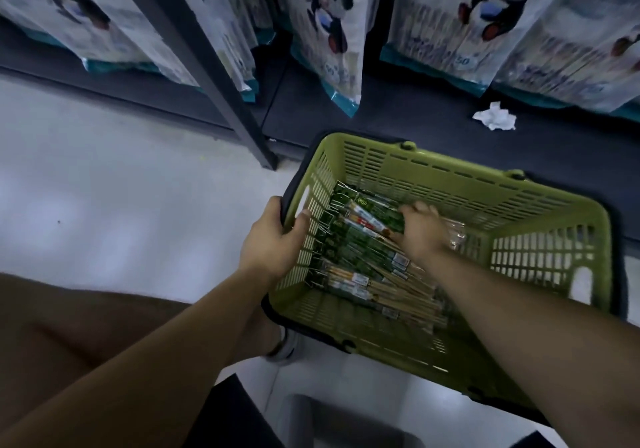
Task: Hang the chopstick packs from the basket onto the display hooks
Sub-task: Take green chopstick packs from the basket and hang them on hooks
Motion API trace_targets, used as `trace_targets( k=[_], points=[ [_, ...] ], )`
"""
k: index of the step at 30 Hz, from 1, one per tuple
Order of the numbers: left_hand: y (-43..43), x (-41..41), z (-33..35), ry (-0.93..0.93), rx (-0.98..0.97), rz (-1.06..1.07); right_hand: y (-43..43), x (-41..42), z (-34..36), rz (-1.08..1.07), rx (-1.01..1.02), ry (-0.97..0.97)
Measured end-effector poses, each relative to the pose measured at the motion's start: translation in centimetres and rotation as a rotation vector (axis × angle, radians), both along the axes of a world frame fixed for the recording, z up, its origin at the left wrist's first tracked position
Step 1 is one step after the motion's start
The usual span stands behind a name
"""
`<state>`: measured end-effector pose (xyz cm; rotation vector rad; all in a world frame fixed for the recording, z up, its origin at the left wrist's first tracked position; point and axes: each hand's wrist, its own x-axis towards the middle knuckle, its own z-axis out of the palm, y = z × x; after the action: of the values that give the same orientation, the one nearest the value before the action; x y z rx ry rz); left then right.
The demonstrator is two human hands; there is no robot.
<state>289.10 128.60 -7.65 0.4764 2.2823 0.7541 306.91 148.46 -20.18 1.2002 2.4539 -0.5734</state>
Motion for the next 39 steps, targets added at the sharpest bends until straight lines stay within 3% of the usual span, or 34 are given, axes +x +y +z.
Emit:
trace_targets(
  k=[8, 16, 30, 39],
  points=[
    [0.0, -0.1, -0.6, 0.004, 0.01, 0.003, -0.8, 0.0, -0.7, 0.116, 0.055, 0.012],
    [0.0, -0.1, -0.7, 0.009, 0.008, 0.005, -1.2, -0.3, -0.6, 0.098, 0.028, -0.025],
    [0.0, -0.2, -0.8, 0.028, -0.002, -0.008, -0.8, 0.4, 0.1, -0.121, -0.108, 0.128],
    [0.1, -0.4, -0.2, -0.014, -0.023, -0.061, -0.4, 2.0, 4.1, -0.079, -0.089, 0.326]
  ],
)
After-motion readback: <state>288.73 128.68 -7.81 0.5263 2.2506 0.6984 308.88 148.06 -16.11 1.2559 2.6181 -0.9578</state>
